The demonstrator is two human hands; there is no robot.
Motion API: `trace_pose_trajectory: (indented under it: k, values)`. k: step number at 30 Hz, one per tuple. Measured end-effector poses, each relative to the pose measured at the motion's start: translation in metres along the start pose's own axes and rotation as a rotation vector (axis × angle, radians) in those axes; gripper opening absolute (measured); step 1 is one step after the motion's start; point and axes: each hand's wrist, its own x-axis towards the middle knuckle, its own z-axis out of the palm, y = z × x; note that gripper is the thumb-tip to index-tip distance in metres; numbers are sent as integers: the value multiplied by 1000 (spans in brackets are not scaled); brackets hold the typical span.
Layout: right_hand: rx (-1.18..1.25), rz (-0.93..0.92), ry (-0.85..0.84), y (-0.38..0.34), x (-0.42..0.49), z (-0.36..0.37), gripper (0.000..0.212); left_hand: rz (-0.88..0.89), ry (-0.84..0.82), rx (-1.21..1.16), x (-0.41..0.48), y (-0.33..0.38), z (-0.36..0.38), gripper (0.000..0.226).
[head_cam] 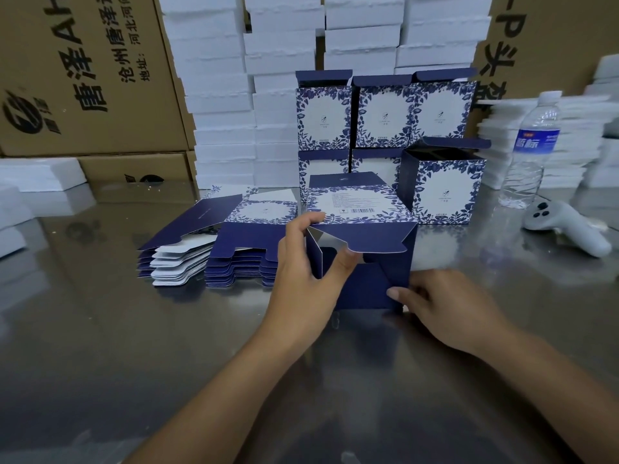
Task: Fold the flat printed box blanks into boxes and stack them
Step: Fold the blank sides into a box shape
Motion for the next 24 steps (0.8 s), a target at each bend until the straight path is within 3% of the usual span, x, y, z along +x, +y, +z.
trace_pose_trajectory:
  k: [14, 19, 22, 24]
  values:
    - [80, -174, 11, 0, -2, -1, 31, -35, 118, -104, 5, 3, -7, 50]
    - [-56, -122, 17, -3, -5, -3, 41, -33, 111, -69, 4, 4, -7, 54]
    - [-57, -51, 118, -4, -4, -6, 58, -20, 110, -66, 5, 4, -7, 56]
    - [7, -36, 274, -5, -3, -6, 56, -23, 87, -57, 5, 2, -6, 55]
